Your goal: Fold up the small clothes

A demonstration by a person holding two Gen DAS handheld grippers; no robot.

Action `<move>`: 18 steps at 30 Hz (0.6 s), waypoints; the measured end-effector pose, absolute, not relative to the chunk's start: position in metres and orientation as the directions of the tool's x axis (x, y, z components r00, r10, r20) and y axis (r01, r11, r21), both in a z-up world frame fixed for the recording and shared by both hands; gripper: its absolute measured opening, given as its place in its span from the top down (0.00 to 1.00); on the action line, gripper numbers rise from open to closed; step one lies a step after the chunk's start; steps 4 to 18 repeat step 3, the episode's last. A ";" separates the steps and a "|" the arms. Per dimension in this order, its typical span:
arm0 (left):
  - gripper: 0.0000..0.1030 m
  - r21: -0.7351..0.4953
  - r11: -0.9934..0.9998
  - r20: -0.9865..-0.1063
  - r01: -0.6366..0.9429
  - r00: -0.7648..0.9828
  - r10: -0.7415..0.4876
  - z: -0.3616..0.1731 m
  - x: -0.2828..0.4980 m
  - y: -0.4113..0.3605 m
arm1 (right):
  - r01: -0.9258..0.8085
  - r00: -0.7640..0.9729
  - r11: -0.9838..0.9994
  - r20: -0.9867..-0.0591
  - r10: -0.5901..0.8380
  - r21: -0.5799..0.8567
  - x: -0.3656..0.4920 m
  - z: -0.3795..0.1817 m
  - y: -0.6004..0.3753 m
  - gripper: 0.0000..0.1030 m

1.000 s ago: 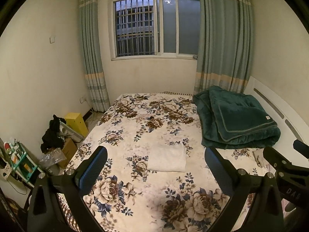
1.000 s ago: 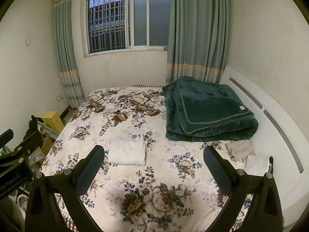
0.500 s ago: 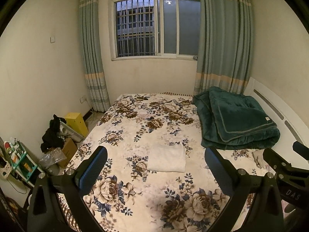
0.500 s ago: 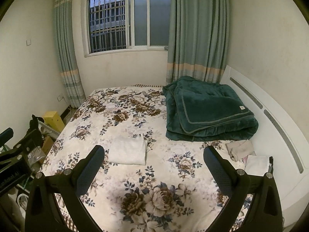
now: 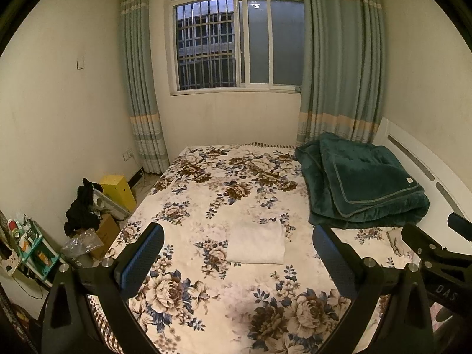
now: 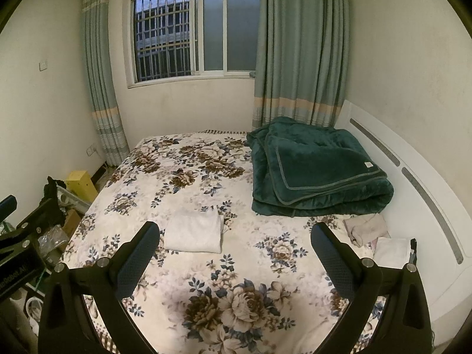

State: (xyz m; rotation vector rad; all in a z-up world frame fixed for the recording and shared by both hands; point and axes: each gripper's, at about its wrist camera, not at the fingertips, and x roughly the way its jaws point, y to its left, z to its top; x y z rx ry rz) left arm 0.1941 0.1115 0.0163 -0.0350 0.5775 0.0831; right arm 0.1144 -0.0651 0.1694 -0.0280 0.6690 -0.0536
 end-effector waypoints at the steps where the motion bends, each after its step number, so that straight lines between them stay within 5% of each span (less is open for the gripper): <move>1: 0.00 -0.009 0.996 -0.545 -0.088 0.835 0.069 0.017 0.194 0.112 | 0.041 0.784 0.998 -0.618 -0.060 -0.045 0.114 0.169 -0.065 0.00; 18: 0.00 -0.010 0.996 -0.547 -0.085 0.835 0.065 0.017 0.195 0.112 | 0.042 0.785 0.998 -0.617 -0.061 -0.045 0.114 0.170 -0.066 0.00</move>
